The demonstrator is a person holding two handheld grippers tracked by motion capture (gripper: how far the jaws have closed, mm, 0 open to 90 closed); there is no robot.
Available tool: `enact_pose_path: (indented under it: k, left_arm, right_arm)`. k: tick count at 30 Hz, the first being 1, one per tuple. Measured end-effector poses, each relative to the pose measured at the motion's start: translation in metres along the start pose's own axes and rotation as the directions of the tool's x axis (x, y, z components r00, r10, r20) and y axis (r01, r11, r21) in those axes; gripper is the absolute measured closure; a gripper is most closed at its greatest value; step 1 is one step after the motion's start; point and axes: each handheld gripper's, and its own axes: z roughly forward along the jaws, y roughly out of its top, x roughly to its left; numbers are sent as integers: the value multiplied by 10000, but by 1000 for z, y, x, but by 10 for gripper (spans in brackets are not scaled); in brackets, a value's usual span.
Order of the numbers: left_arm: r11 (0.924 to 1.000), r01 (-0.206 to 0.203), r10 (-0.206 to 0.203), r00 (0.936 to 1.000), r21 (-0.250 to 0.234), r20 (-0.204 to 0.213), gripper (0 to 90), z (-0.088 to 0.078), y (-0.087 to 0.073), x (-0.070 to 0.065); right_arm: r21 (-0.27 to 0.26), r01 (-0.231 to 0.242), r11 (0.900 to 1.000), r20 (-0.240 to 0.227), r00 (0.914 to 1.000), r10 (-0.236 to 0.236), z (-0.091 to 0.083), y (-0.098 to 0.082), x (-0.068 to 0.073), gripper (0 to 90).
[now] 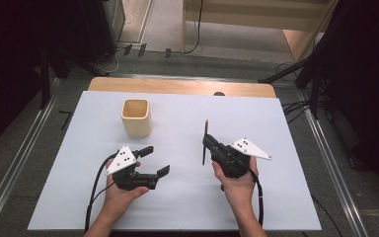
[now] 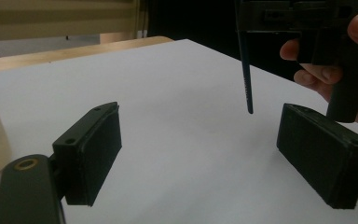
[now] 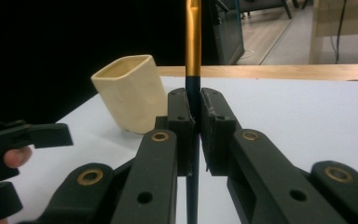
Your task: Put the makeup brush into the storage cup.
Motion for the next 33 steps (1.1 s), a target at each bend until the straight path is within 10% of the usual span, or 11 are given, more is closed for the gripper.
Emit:
enact_pose_path:
  k: [33]
  left_arm:
    - [9986, 363, -413, 9895, 383, 1386, 527, 15, -2, -16]
  right_arm:
    - [-56, 294, 9996, -2292, 9729, -299, 16, -17, 61, 844]
